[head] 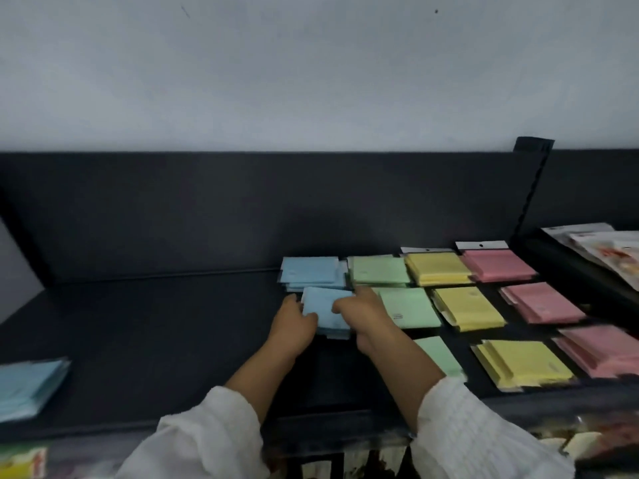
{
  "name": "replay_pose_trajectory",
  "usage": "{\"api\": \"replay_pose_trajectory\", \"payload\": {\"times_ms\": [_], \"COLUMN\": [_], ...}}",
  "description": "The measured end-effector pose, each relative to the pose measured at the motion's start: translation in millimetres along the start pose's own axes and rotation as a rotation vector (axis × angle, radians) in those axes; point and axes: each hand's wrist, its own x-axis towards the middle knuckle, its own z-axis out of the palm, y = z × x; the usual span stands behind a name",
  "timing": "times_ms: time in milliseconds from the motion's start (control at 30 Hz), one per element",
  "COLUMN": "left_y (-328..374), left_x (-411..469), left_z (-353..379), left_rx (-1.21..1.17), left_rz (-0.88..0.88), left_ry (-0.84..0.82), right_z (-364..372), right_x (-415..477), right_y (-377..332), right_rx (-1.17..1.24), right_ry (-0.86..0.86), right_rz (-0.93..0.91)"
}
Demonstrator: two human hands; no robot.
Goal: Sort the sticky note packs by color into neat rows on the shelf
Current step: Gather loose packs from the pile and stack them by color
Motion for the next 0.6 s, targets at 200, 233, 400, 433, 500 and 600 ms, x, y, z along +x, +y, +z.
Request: {"api": "replay_pose_trajectory", "payload": {"times_ms": [200,233,400,433,500,600], "left_y": [4.8,6.8,-14.4,-23.9,-37.6,-39.0], "left_x": [-13.0,-14.8,-17.3,-19.0,-22.2,-20.2], "left_z": [-50.6,-58.5,-74.4,-73.0,-68.6,-68.9], "left_rx": [-0.301,-0.250,0.070,0.117,0.187,0.229], "left_rz": [0.155,0.223,0.280,0.223,0.146,0.127], "left_ry": [0.060,0.069,0.039,0.015,-0.031,-0.026], "right_z": [18.7,21.2,36.4,41.0,48.2,52.9], "right_x": [-11.4,-13.0,-19.1,-18.8,-18.4,-15.1], "right_y": [15.9,12.4,8.6,14.1,25.5,28.2], "right_rx": [0.202,0.173,-0.043,-0.080,-0.148,-0.171], "right_ry": [-0.031,-0.017,-0.075,-0.111,-0.152,-0.142], "right_rz": [-0.120,-0.206,-0.458,-0.397,-0.295,-0.250]}}
